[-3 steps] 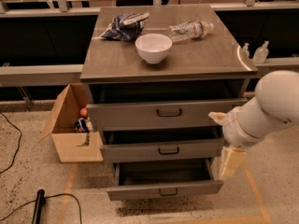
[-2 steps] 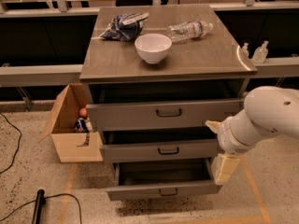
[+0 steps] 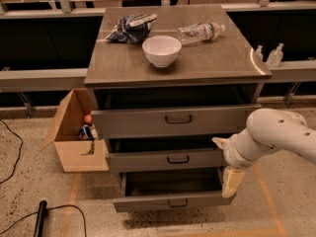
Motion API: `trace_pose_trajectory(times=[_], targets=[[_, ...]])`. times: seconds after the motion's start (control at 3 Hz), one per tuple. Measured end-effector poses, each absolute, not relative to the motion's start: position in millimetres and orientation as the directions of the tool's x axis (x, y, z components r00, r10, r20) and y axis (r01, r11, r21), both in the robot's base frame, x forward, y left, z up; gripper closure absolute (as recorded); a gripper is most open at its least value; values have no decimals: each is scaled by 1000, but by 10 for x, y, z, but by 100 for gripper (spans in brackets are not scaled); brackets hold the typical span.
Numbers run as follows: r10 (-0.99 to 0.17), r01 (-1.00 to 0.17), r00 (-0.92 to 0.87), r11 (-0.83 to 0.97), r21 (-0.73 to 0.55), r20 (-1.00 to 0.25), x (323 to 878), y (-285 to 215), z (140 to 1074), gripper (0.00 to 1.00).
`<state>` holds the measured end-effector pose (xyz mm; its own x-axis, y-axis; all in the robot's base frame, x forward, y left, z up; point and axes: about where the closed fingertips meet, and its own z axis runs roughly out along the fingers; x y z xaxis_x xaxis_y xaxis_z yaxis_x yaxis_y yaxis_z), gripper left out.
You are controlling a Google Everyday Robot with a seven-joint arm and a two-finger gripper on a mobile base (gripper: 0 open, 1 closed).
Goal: Open middle drawer
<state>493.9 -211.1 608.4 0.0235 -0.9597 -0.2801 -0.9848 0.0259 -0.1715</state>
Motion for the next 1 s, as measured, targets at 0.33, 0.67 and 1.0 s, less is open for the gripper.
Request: trace_pose_trajectory(times=[0.33, 0.67, 1.0], targets=[[-937, -991, 61, -16, -133, -344, 5109, -1943, 5417, 0], [-935, -992, 61, -18, -127, -349, 5105, -1933, 5362, 0], [-929, -993, 53, -10, -117, -367, 5100, -1936, 5315, 0]])
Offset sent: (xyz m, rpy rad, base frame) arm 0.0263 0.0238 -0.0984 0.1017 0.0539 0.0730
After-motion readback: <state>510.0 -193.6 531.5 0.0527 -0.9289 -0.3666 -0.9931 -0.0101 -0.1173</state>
